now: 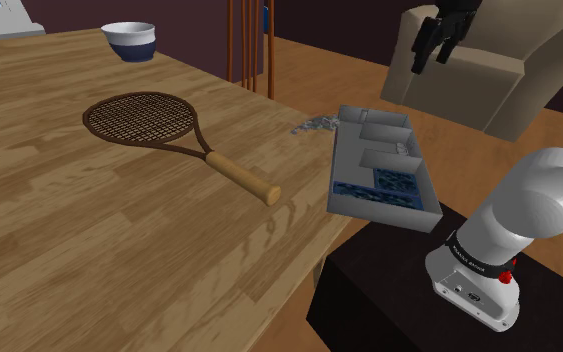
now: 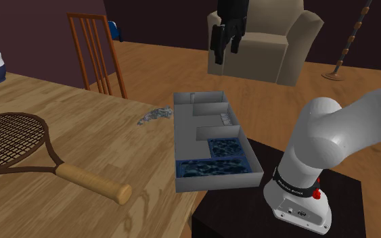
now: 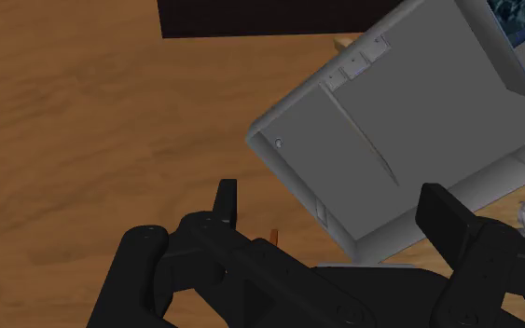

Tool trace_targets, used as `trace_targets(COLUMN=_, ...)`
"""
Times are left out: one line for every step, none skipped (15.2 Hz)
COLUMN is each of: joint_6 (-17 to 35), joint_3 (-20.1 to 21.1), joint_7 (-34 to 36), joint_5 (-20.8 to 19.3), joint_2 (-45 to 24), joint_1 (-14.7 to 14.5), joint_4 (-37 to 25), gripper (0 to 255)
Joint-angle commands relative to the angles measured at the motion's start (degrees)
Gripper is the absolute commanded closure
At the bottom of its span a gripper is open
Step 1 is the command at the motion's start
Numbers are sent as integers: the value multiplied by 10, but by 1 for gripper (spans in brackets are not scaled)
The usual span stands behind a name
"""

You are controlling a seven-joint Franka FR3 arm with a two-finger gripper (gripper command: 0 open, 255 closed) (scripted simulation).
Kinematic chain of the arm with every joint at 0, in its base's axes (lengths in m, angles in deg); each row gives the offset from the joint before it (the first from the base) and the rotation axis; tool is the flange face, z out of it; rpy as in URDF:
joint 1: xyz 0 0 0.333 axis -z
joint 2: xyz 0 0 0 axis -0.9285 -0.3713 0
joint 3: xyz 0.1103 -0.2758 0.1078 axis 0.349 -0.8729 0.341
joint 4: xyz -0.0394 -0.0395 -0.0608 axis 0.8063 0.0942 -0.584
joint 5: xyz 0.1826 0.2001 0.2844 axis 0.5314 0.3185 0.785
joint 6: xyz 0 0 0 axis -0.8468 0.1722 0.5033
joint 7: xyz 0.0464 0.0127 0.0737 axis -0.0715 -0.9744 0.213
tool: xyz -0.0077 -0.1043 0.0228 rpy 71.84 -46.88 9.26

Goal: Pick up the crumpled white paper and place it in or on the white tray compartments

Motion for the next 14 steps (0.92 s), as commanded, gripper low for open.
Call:
trace_targets(joint_6=0, joint_3=0, joint_7=0, joint_5=0, joint_2=0, joint_1=0, joint_4=0, gripper=0)
trace_targets(joint_6=8, joint_3=11, joint_7=9, joint_5=7, joint_2=-8, joint_1=-4, joint_4=2, gripper=0)
trace_targets(joint_6=17, joint_3=21, joint_7=18, joint_5=14, joint_2=-17, joint_1=-8, joint_4=3, gripper=0)
trace_targets(joint_6=25, joint_3=32, joint_7=26, joint_5=20, joint_2=-26, joint_1=-12, joint_4=4, gripper=0)
trace_targets(joint_6=34, joint_3=42, joint_7=35, joint_5=26, joint_2=-36, joint_1=-16, joint_4=4, gripper=0)
trace_targets(joint_6=43, joint_3=53, joint_7=44, joint_5=32, joint_2=-47, joint_1=-20, joint_4=4, gripper=0)
trace_targets(joint_6=51, joint_3=63, joint_7=53, joint_5=38, joint_2=-57, joint_1=-24, joint_4=3, gripper=0)
trace_targets(joint_6=60, joint_3=74, joint_7=61, joint_5=43, joint_2=-69, joint_1=-27, joint_4=2, gripper=0)
trace_targets(joint_6=68, joint_3=84, joint_7=70, joint_5=48, joint_2=-81, joint_1=-30, joint_4=0, gripper=0)
trace_targets(joint_6=77, joint_3=95, joint_7=78, joint_5=52, joint_2=-93, joint_1=-34, joint_4=-3, gripper=0)
trace_targets(joint_6=85, joint_3=106, joint_7=87, joint_5=56, joint_2=-106, joint_1=-37, joint_4=-6, gripper=0)
trace_targets(joint_6=94, joint_3=116, joint_7=95, joint_5=60, joint_2=-119, joint_1=-39, joint_4=-10, gripper=0)
trace_targets(joint_6=102, joint_3=127, joint_7=104, joint_5=63, joint_2=-133, joint_1=-42, joint_4=-14, gripper=0)
trace_targets(joint_6=110, joint_3=138, joint_7=113, joint_5=66, joint_2=-148, joint_1=-45, joint_4=-19, gripper=0)
